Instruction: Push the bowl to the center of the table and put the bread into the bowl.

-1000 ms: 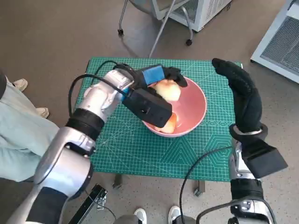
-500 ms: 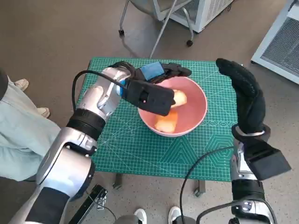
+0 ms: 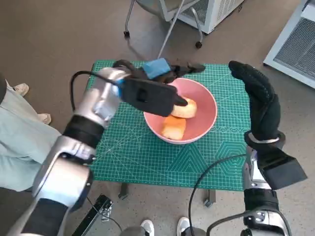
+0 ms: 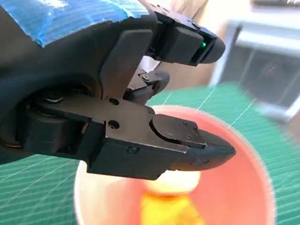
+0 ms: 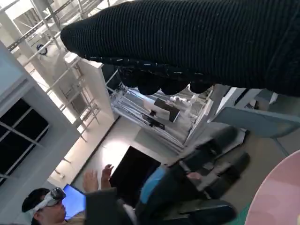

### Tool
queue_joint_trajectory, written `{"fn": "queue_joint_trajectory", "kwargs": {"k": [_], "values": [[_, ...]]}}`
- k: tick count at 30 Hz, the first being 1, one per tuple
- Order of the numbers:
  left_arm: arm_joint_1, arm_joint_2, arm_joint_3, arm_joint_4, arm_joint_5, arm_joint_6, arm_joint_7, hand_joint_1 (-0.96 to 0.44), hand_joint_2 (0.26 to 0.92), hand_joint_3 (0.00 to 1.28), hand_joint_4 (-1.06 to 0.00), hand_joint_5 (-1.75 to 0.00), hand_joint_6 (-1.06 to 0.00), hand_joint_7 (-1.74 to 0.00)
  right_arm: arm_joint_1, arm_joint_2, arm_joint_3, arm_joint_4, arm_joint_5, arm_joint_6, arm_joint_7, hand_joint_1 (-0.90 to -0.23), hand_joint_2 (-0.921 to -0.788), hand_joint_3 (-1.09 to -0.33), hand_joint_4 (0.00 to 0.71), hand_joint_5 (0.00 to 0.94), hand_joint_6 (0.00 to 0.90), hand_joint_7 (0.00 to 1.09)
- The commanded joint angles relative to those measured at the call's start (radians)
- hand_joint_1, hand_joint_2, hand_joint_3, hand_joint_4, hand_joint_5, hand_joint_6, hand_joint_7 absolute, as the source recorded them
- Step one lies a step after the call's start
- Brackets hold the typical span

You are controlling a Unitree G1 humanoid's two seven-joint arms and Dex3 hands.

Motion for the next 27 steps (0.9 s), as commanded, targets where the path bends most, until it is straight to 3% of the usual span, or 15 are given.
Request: {"fn": "queue_joint_trajectory", "kwargs": {"k": [1,6,11,15,18,22,27], "values": [[0.096,0.002,0.14,-0.017,-0.164,-0.152,0.094,-0.08,0.881,0.0,-0.21,-0.05,-0.47,-0.07,-0.01,-0.001,-0.007,0.009,0.022,0.024,0.011,-0.582,-0.921,-0.804,0.365,0.011,0.021,0.76],[0.225,-0.048,0.251,-0.113,-0.311,-0.232,0.174,-0.13,0.892,0.01,-0.33,-0.08,-0.5,-0.08,-0.021,0.009,-0.011,-0.011,0.03,0.048,-0.002,-0.582,-0.921,-0.804,0.365,0.01,0.021,0.76],[0.367,-0.088,0.284,-0.327,-0.39,-0.158,0.205,-0.14,0.908,0.02,-0.37,-0.1,-0.44,-0.15,-0.033,0.022,-0.013,-0.022,0.019,0.063,-0.022,-0.58,-0.921,-0.806,0.366,0.01,0.02,0.77],[0.463,-0.098,0.294,-0.482,-0.408,-0.091,0.229,-0.09,0.915,0.04,-0.32,-0.17,-0.17,-0.61,-0.041,0.03,-0.013,-0.029,-0.006,0.074,-0.051,-0.577,-0.921,-0.81,0.366,0.01,0.019,0.77],[0.523,-0.111,0.305,-0.565,-0.417,-0.063,0.25,-0.05,0.917,0.05,-0.24,-0.29,-0.07,-0.75,-0.044,0.034,-0.013,-0.037,-0.029,0.083,-0.074,-0.577,-0.921,-0.809,0.365,0.009,0.026,0.78],[0.583,-0.131,0.322,-0.625,-0.424,-0.057,0.281,-0.02,0.919,0.06,-0.18,-0.38,-0.02,-0.8,-0.046,0.037,-0.008,-0.047,-0.059,0.094,-0.102,-0.576,-0.921,-0.805,0.366,0.009,0.033,0.79],[0.626,-0.148,0.334,-0.657,-0.434,-0.069,0.302,-0.01,0.92,0.07,-0.17,-0.42,-0.04,-0.78,-0.049,0.039,-0.002,-0.056,-0.087,0.109,-0.126,-0.579,-0.921,-0.806,0.367,0.009,0.037,0.79]]}}
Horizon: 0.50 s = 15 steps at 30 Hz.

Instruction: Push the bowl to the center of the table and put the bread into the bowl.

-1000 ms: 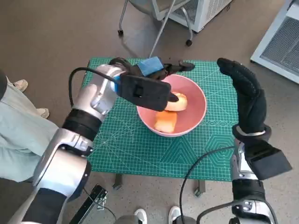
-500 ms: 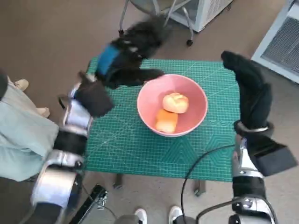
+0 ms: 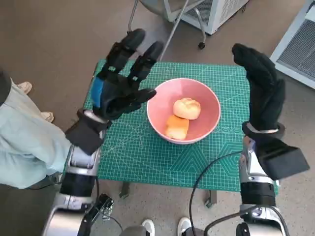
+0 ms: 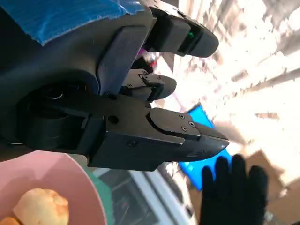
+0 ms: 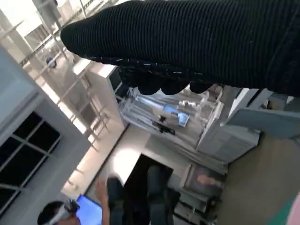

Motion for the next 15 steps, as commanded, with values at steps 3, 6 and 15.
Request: {"fn": "queue_joint_trajectory", "kwargs": {"k": [3,6,15], "values": [[0.043,-0.019,0.023,-0.033,-0.02,-0.019,0.033,-0.01,0.919,0.07,-0.19,-0.42,-0.06,-0.77,0.006,0.002,0.009,-0.007,-0.032,0.029,-0.027,-0.584,-0.921,-0.807,0.368,0.009,0.036,0.79],[0.05,-0.02,0.028,-0.035,-0.009,-0.035,0.05,-0.01,0.919,0.07,-0.2,-0.41,-0.08,-0.76,0.007,-0.002,0.011,-0.006,-0.033,0.034,-0.027,-0.586,-0.921,-0.808,0.368,0.009,0.036,0.79],[0.056,-0.022,0.023,-0.034,0.019,-0.046,0.089,-0.02,0.921,0.06,-0.24,-0.36,-0.12,-0.7,0.008,-0.009,0.011,-0.014,-0.026,0.048,-0.022,-0.587,-0.921,-0.809,0.368,0.009,0.035,0.79]]}}
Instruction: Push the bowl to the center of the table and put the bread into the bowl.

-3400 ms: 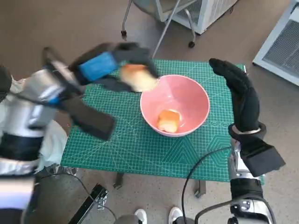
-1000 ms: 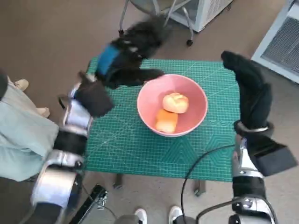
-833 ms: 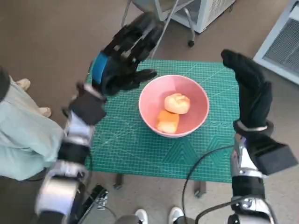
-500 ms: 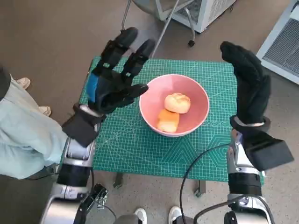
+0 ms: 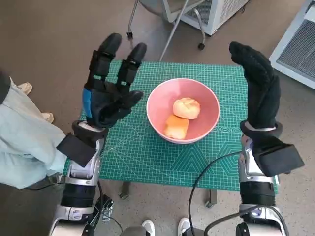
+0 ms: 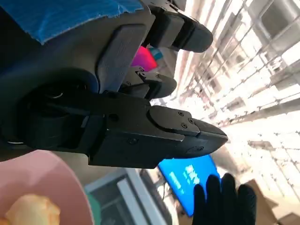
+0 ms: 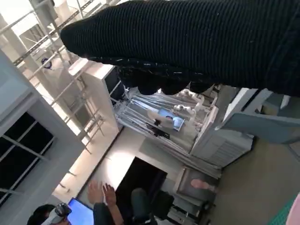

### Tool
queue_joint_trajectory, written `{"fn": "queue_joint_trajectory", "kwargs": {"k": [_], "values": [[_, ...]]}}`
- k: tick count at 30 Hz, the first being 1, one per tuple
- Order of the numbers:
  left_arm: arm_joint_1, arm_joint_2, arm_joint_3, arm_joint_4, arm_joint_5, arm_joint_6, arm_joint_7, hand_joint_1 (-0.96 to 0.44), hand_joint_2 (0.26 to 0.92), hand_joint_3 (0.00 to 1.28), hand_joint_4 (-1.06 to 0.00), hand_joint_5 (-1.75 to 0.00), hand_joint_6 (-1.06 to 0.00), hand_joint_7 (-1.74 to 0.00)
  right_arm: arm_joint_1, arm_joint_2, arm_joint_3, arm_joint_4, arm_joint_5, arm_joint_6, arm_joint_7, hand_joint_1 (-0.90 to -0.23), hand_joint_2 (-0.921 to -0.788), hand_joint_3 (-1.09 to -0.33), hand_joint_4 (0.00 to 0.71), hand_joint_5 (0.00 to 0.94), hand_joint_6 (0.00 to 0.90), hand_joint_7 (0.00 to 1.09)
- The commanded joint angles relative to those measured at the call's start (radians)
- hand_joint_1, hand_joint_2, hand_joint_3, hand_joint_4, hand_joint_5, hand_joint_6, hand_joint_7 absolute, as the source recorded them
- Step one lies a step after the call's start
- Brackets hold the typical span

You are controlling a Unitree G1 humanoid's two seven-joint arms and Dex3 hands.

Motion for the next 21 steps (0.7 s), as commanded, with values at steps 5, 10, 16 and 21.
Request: {"fn": "queue_joint_trajectory", "kwargs": {"k": [5,10,16,21], "values": [[0.016,-0.01,-0.005,-0.019,0.03,-0.007,0.032,-0.02,0.921,0.06,-0.25,-0.35,-0.12,-0.7,0.011,-0.007,0.004,-0.009,0.0,0.025,0.001,-0.588,-0.921,-0.806,0.368,0.009,0.036,0.79],[0.016,-0.009,-0.01,-0.02,0.036,0.0,0.035,-0.02,0.921,0.06,-0.25,-0.34,-0.12,-0.7,0.017,-0.009,0.004,-0.02,0.002,0.028,0.004,-0.592,-0.921,-0.805,0.368,0.008,0.036,0.79],[0.018,-0.009,-0.016,-0.026,0.034,0.007,0.029,-0.01,0.921,0.07,-0.25,-0.34,-0.11,-0.71,0.02,-0.013,0.002,-0.02,0.006,0.025,0.008,-0.59,-0.921,-0.805,0.369,0.008,0.036,0.79],[0.021,-0.009,-0.021,-0.03,0.028,0.006,0.021,0.0,0.92,0.07,-0.24,-0.34,-0.11,-0.72,0.02,-0.014,0.0,-0.017,0.01,0.021,0.012,-0.589,-0.921,-0.805,0.372,0.009,0.036,0.79]]}}
